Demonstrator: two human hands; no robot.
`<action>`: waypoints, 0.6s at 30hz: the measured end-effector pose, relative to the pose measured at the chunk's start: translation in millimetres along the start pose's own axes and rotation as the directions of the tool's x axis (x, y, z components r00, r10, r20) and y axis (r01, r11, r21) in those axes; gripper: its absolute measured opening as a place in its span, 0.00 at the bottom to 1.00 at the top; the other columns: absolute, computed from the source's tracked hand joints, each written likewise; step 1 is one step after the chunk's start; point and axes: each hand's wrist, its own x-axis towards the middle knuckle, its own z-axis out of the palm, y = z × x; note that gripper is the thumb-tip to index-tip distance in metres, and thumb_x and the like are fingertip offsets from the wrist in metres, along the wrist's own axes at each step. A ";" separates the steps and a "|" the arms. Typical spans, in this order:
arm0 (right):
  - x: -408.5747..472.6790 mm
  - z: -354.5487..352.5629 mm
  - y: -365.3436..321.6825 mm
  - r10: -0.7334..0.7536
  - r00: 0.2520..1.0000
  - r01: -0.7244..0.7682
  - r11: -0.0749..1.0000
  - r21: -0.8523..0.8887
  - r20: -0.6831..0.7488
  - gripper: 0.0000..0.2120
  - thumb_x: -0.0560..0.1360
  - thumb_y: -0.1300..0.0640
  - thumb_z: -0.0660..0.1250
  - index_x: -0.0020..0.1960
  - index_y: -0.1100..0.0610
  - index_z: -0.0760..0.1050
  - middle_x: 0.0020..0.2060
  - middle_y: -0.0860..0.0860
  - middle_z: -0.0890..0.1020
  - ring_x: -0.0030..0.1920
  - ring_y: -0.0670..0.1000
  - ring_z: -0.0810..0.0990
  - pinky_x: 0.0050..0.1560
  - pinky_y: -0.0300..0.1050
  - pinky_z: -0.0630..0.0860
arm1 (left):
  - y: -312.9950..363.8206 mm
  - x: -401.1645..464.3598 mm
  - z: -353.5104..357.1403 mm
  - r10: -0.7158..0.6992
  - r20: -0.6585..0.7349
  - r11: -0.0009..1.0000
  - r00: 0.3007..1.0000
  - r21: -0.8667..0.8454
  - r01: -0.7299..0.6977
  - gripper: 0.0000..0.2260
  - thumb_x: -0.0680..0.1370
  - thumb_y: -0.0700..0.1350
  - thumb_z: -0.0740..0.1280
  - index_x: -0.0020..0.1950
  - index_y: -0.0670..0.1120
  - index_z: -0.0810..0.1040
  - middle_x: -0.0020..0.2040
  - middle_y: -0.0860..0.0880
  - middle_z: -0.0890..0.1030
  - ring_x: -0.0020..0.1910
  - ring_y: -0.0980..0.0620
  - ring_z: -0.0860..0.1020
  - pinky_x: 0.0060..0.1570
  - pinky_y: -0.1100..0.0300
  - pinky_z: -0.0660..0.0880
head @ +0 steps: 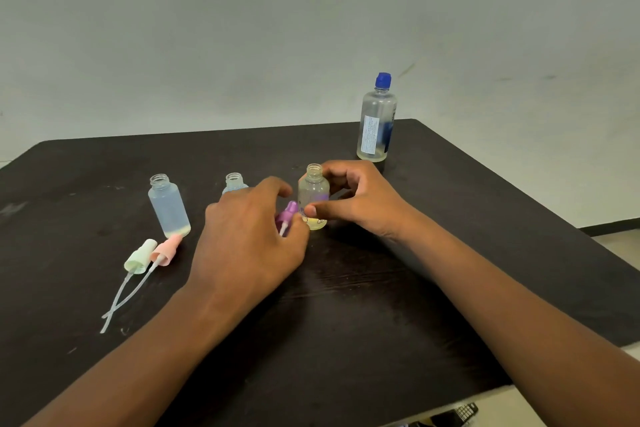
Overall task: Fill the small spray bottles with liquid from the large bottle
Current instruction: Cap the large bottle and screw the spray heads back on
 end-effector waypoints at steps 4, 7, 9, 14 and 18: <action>-1.8 -1.7 -0.8 0.006 1.000 -0.006 1.000 0.006 0.000 0.17 0.71 0.63 0.82 0.58 0.61 0.85 0.51 0.59 0.88 0.54 0.62 0.86 0.60 0.63 0.82 | -4.2 -1.0 -1.7 0.093 -0.098 0.990 0.991 -0.096 -0.103 0.15 0.79 0.53 0.70 0.65 0.52 0.82 0.43 0.59 0.81 0.40 0.59 0.79 0.48 0.47 0.82; -2.7 0.2 -0.5 -0.011 1.000 0.010 0.999 0.049 0.019 0.19 0.69 0.62 0.83 0.58 0.62 0.85 0.51 0.62 0.87 0.53 0.67 0.85 0.58 0.66 0.81 | -8.4 1.1 0.4 0.160 -0.192 0.965 0.968 -0.175 -0.194 0.15 0.82 0.49 0.70 0.68 0.50 0.81 0.50 0.56 0.83 0.46 0.57 0.80 0.47 0.52 0.81; -2.6 2.2 -0.6 -0.018 0.999 0.016 0.998 0.054 0.027 0.19 0.68 0.60 0.82 0.57 0.62 0.85 0.50 0.62 0.87 0.53 0.68 0.85 0.57 0.66 0.81 | -8.3 3.4 0.0 0.191 -0.250 0.940 0.949 -0.232 -0.250 0.13 0.84 0.48 0.68 0.67 0.47 0.81 0.51 0.54 0.83 0.48 0.56 0.80 0.46 0.58 0.79; -4.3 5.3 -2.5 -0.005 0.997 0.001 0.999 0.046 0.072 0.18 0.68 0.60 0.82 0.57 0.60 0.86 0.50 0.61 0.88 0.48 0.54 0.85 0.51 0.51 0.80 | -8.2 7.3 -6.3 0.197 -0.347 0.863 0.917 -0.383 -0.330 0.12 0.85 0.46 0.64 0.66 0.46 0.81 0.54 0.52 0.83 0.53 0.52 0.82 0.51 0.57 0.80; -6.7 7.8 -3.3 -0.025 0.993 0.022 0.999 0.025 0.113 0.16 0.70 0.61 0.82 0.56 0.57 0.86 0.49 0.56 0.88 0.47 0.49 0.85 0.49 0.41 0.78 | -9.0 8.9 -10.3 0.097 -0.394 0.791 0.914 -0.526 -0.311 0.10 0.84 0.42 0.67 0.65 0.45 0.80 0.56 0.50 0.84 0.54 0.48 0.84 0.56 0.55 0.81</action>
